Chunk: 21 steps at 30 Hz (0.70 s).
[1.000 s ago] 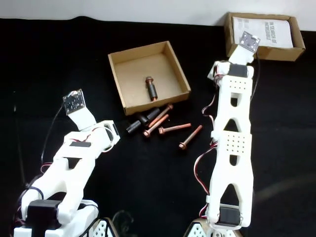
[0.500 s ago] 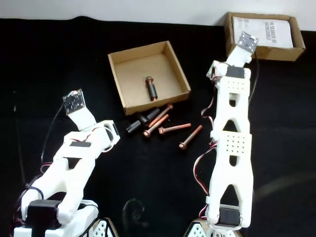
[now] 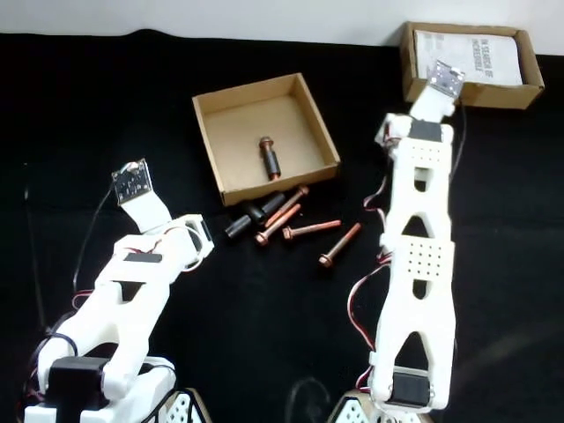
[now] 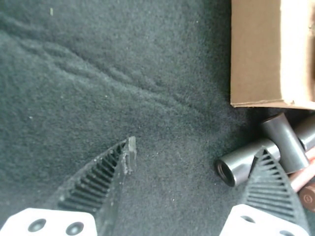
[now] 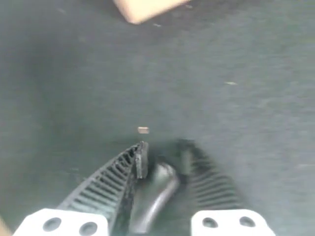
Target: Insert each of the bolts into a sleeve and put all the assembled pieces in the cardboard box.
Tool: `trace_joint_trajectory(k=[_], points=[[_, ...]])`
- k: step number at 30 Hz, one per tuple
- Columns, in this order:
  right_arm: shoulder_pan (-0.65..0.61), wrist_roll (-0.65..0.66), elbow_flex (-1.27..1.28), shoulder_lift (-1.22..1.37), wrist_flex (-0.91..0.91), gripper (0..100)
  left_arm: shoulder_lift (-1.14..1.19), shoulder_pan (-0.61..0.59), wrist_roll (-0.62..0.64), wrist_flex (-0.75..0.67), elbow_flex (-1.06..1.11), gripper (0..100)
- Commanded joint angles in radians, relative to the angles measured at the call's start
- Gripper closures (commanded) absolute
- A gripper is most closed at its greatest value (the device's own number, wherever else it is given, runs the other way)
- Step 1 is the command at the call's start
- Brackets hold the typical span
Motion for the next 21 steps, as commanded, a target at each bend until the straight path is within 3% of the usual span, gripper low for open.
trace_joint_trajectory(k=[1,12,21], points=[[-0.065,0.048,0.033,0.007,0.041,98.6,0.002,-0.012,0.009,-0.014,-0.035,64],[-0.136,0.046,0.004,-0.004,0.084,99.2,0.002,-0.012,0.009,-0.014,-0.035,64],[-0.2,0.054,-0.318,-0.004,0.332,99.0,0.002,-0.01,0.009,-0.014,-0.035,64]])
